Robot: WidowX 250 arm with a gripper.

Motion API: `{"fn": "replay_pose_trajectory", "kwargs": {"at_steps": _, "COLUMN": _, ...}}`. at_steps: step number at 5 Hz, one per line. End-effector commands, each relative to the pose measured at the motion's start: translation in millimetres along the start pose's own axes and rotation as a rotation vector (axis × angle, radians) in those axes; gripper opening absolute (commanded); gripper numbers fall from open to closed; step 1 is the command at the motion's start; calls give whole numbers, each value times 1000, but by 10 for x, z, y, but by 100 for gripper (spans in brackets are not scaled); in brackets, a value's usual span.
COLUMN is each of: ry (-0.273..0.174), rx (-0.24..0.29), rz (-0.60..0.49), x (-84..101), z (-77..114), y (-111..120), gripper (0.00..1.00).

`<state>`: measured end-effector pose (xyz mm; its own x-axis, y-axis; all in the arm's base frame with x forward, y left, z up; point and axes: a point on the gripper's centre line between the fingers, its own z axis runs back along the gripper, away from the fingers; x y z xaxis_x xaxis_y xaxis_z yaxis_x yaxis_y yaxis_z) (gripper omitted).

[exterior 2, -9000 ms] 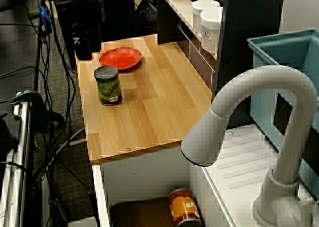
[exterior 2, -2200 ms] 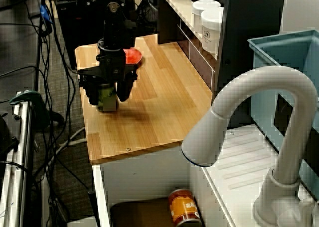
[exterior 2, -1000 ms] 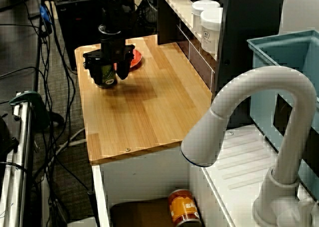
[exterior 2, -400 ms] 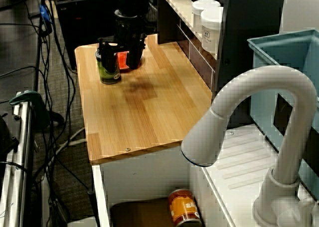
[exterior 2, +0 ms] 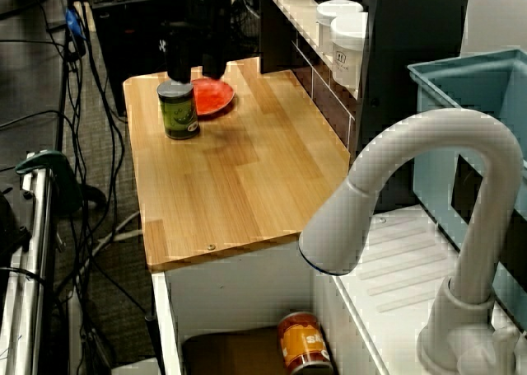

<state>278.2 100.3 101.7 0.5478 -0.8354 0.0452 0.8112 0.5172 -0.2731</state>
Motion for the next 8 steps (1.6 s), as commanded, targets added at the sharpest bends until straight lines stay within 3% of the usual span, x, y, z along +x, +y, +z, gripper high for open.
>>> {"fn": "replay_pose_trajectory", "kwargs": {"at_steps": 1, "ry": -109, "rx": 96, "rz": 325, "x": -429, "z": 297, "y": 40, "gripper": 100}}
{"fn": "replay_pose_trajectory", "kwargs": {"at_steps": 2, "ry": -115, "rx": 82, "rz": 468, "x": -596, "z": 282, "y": -7, "gripper": 100}}
{"fn": "replay_pose_trajectory", "kwargs": {"at_steps": 3, "ry": -115, "rx": 103, "rz": 604, "x": -740, "z": 312, "y": -110, "gripper": 100}}
{"fn": "replay_pose_trajectory", "kwargs": {"at_steps": 4, "ry": -120, "rx": 103, "rz": 646, "x": -856, "z": 313, "y": -180, "gripper": 100}}
{"fn": "replay_pose_trajectory", "kwargs": {"at_steps": 6, "ry": -63, "rx": 159, "rz": 818, "x": -921, "z": 26, "y": -291, "gripper": 100}}
{"fn": "replay_pose_trajectory", "kwargs": {"at_steps": 8, "ry": -33, "rx": 187, "rz": 954, "x": -905, "z": -251, "y": -131, "gripper": 100}}
